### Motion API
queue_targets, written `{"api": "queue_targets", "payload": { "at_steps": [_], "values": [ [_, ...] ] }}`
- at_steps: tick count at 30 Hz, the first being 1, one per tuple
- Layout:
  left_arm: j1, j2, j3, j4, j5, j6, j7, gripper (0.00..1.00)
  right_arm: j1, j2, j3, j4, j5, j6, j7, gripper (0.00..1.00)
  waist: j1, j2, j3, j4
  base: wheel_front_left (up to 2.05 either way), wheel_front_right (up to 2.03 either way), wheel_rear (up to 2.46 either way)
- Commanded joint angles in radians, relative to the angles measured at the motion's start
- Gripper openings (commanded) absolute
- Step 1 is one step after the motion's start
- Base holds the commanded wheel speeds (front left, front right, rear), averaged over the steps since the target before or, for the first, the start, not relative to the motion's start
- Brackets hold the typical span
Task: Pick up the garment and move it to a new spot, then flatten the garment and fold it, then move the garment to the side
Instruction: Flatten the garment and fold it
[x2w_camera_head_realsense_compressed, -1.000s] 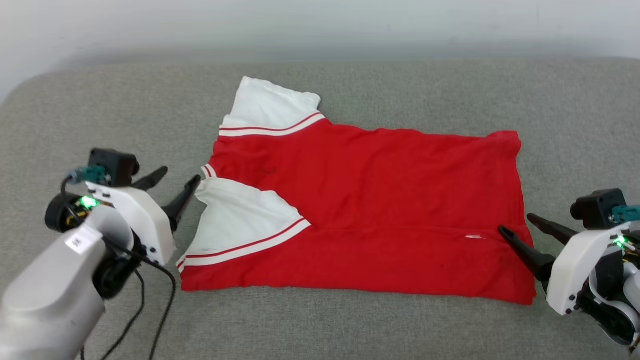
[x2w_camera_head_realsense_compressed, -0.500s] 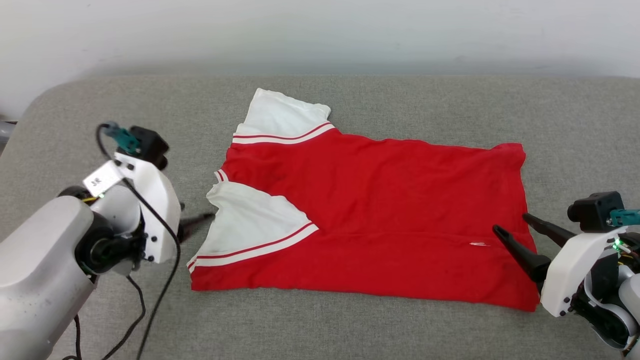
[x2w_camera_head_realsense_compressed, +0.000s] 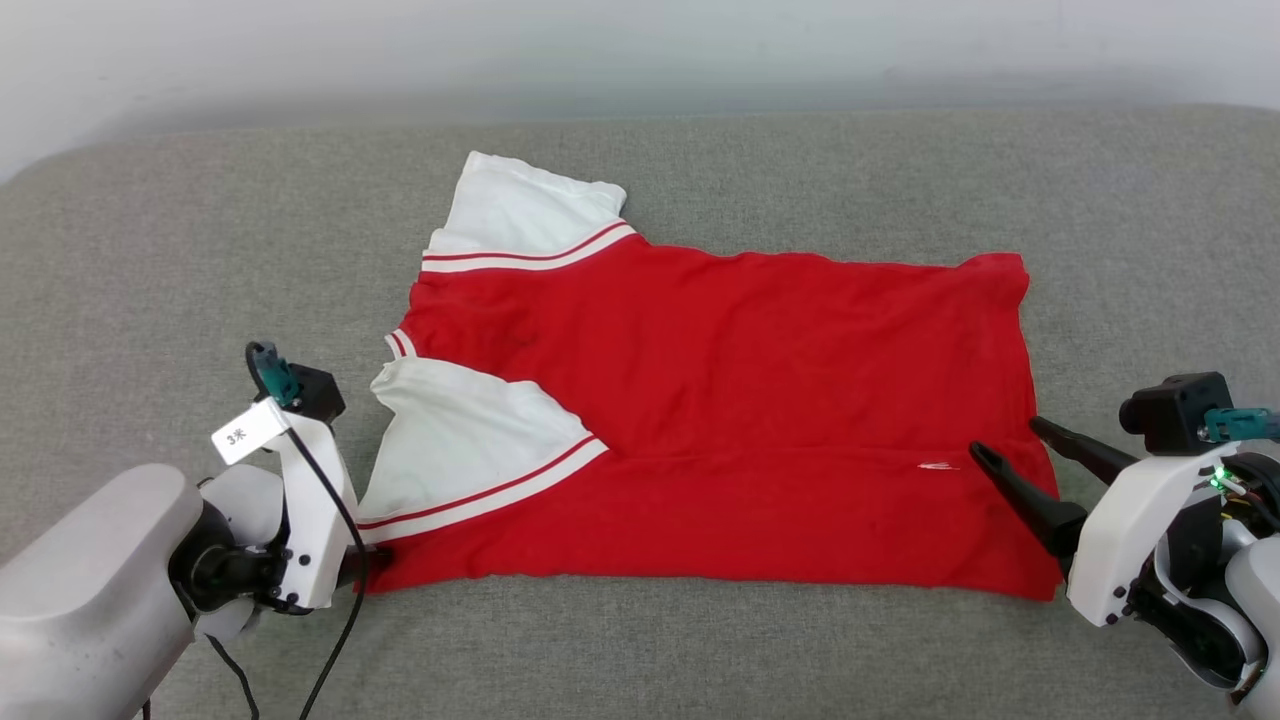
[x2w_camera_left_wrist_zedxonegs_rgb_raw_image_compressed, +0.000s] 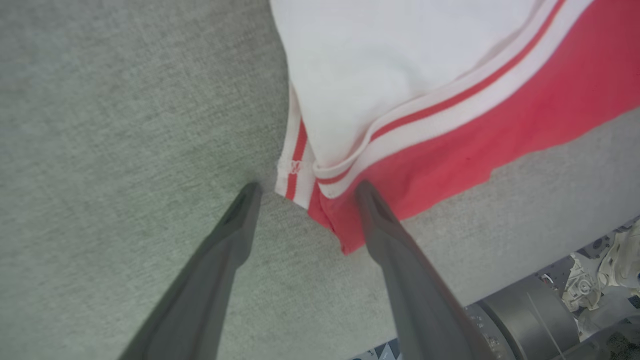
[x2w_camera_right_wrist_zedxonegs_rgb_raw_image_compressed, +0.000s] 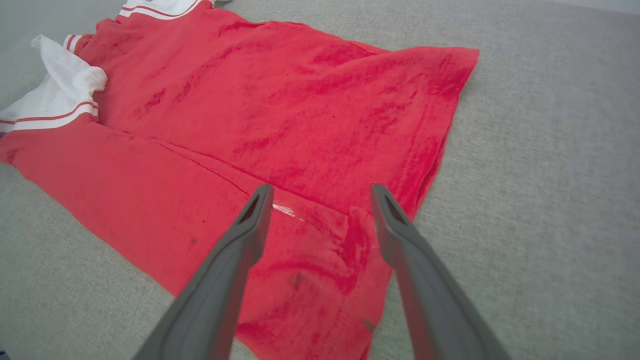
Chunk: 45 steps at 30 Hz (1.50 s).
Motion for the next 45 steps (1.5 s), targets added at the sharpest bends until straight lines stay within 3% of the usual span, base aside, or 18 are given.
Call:
{"api": "queue_targets", "payload": {
  "at_steps": [1,7,9,17,28,35,41,45],
  "values": [
    [0.019,-0.010,-0.002,0.015,-0.003,0.001,-0.008,1.00,-0.007,0.007,-0.003,-0.003,-0.008,-0.001,-0.001,1.00,0.0001,0.0000,0.010,-0.007,0.00,0.00,0.00],
    [0.057,-0.057,-0.030,0.092,-0.007,-0.012,-0.033,1.00,-0.019,0.003,-0.013,-0.015,-0.011,-0.001,0.007,1.00,0.0001,0.0000,0.030,-0.012,0.00,0.00,0.00],
    [0.063,-0.064,-0.034,0.098,-0.016,-0.021,-0.043,0.00,-0.025,-0.007,-0.017,-0.027,-0.015,-0.001,0.016,1.00,0.0001,0.0000,0.030,-0.013,0.00,0.00,0.00],
    [0.033,-0.034,-0.025,0.046,0.003,-0.033,-0.153,0.00,-0.078,-0.092,-0.043,-0.107,-0.057,-0.001,0.110,1.00,0.0001,0.0000,0.006,-0.011,0.00,0.00,0.00],
    [0.006,0.020,-0.027,-0.096,0.030,-0.033,-0.236,0.00,-0.105,-0.236,-0.005,-0.222,0.069,-0.001,0.654,1.00,0.0001,0.0000,-0.017,0.008,0.00,0.00,0.00],
    [-0.012,0.012,-0.030,-0.148,0.043,-0.027,-0.228,0.00,-0.064,-0.188,-0.031,-0.155,0.093,-0.001,0.803,1.00,0.0001,0.0000,0.012,0.035,0.00,0.00,0.00],
    [-0.024,0.012,-0.029,-0.158,0.046,-0.021,-0.224,0.00,-0.037,-0.102,-0.051,-0.075,0.064,-0.001,0.801,1.00,0.0001,0.0000,0.046,0.051,0.00,0.00,0.00],
    [-0.030,0.004,-0.031,-0.155,0.048,-0.020,-0.227,0.00,0.005,-0.051,-0.009,-0.023,0.039,-0.001,0.791,1.00,0.0001,0.0000,0.062,0.063,0.00,0.00,0.00]
  ]
}}
